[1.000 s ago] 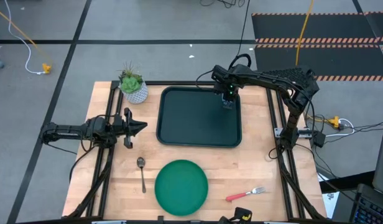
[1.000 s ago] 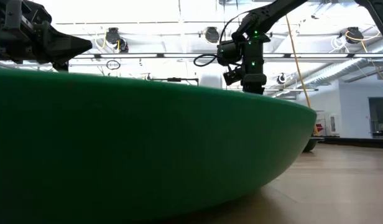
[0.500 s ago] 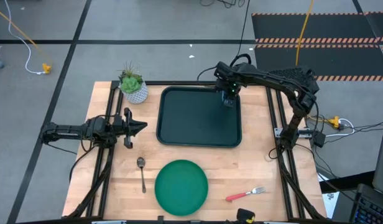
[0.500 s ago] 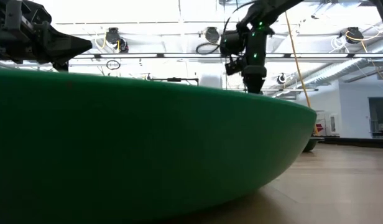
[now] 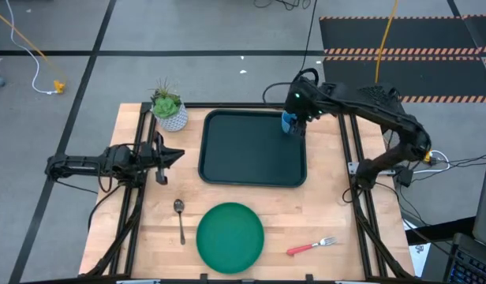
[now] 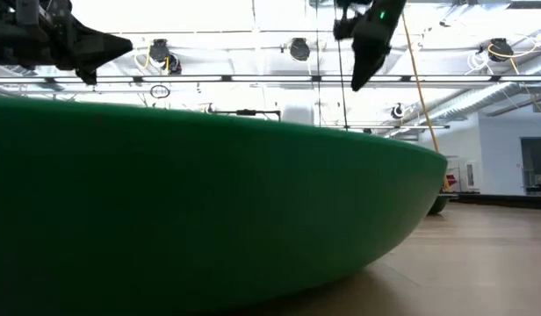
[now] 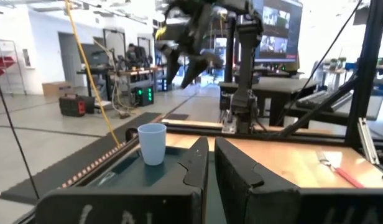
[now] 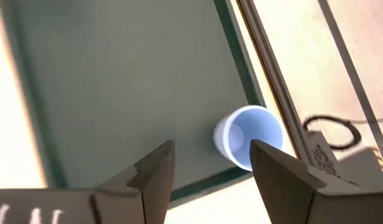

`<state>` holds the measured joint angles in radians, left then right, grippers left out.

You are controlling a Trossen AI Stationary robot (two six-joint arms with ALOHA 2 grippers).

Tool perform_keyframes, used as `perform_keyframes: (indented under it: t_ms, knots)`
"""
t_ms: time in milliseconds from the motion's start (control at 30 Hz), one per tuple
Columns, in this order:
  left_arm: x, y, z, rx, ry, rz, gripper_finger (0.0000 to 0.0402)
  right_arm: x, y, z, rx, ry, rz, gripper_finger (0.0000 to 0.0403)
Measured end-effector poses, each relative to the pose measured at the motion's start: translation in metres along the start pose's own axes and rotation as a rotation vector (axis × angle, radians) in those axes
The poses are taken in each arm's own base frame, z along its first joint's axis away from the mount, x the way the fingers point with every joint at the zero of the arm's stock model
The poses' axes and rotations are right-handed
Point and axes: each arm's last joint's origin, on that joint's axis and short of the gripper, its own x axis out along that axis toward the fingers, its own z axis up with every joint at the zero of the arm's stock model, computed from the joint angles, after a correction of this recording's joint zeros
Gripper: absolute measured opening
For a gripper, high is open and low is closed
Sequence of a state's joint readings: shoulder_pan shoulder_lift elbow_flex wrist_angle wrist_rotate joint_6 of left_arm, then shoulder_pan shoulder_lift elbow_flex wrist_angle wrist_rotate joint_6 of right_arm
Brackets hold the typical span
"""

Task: Pick and place plate/cup/fork/spoon on tray
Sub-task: Put the green plate on the black tray

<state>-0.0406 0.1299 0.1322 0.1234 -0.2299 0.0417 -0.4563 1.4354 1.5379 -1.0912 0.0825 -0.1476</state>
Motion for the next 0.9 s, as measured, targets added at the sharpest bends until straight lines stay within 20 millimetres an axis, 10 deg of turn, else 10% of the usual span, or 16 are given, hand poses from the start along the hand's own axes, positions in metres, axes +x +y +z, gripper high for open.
perform_keyframes:
  t_ms: [433,900]
  knots:
    - [0.044,-0.022,0.040,0.081,0.155,-0.105,0.0031,-0.054,0.080,-0.020,-0.071,-0.220,0.036,0.0201]
    - [0.082,-0.092,0.043,0.169,0.467,-0.383,0.0039,0.002,0.148,-0.076,-0.107,-0.312,0.100,0.0201]
